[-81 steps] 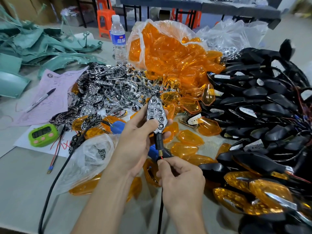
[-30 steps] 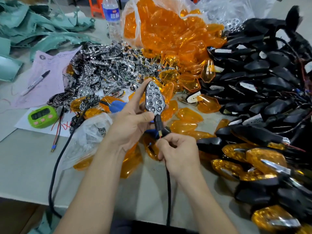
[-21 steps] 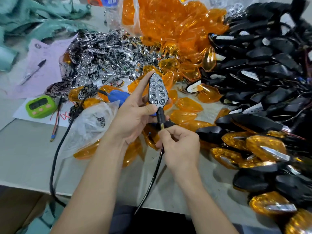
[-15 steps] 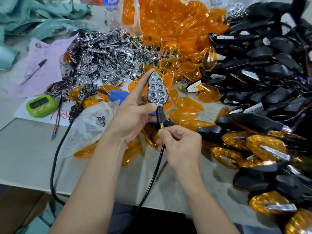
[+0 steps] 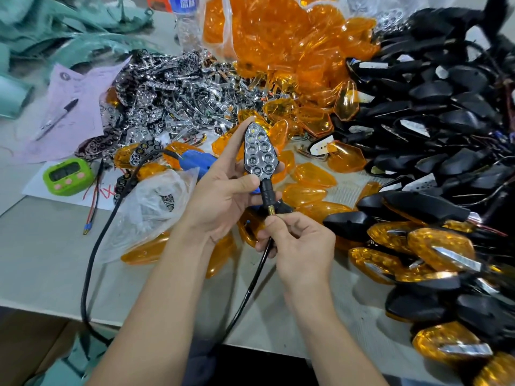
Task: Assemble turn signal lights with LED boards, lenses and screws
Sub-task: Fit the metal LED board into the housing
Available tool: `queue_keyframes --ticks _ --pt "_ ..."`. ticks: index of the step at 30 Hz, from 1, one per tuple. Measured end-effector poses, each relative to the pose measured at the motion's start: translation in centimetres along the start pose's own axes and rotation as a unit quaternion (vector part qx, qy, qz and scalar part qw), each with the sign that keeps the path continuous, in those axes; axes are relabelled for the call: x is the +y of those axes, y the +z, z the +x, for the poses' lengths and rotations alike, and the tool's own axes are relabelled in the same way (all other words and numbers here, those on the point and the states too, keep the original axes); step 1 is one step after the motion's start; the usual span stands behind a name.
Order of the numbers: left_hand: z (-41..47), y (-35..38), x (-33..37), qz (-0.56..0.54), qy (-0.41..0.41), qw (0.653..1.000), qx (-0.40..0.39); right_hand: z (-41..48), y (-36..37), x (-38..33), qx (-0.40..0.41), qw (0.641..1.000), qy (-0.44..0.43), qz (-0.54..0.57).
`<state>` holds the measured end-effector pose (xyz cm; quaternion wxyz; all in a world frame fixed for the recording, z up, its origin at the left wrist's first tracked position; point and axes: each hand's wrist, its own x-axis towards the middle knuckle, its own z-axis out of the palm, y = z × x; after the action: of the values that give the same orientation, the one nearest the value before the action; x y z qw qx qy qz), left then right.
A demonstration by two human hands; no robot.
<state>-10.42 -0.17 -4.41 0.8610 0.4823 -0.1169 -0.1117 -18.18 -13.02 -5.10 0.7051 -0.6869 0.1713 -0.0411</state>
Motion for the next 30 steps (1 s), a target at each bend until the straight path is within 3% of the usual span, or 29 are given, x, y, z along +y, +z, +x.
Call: queue_keyframes --ticks 9,15,22,30 --pt "1.2 0.1 1.3 0.036 -0.002 0.999 0.010 1.0 0.1 -0.4 -0.007 1.000 0.002 -0.022" --pt "2.2 0.4 1.4 0.022 0.002 0.999 0.041 2.5 -0.3 -0.9 0.025 0.983 -0.082 -0.163" --pt "5.7 0.3 2.4 0.047 0.023 0.995 0.080 7.0 0.9 -2.2 0.013 0.928 -0.206 -0.311" --pt "6.6 -2.0 1.8 0.016 0.044 0.998 0.031 9.4 0.4 -0.9 0.002 0.946 -0.171 -0.275"
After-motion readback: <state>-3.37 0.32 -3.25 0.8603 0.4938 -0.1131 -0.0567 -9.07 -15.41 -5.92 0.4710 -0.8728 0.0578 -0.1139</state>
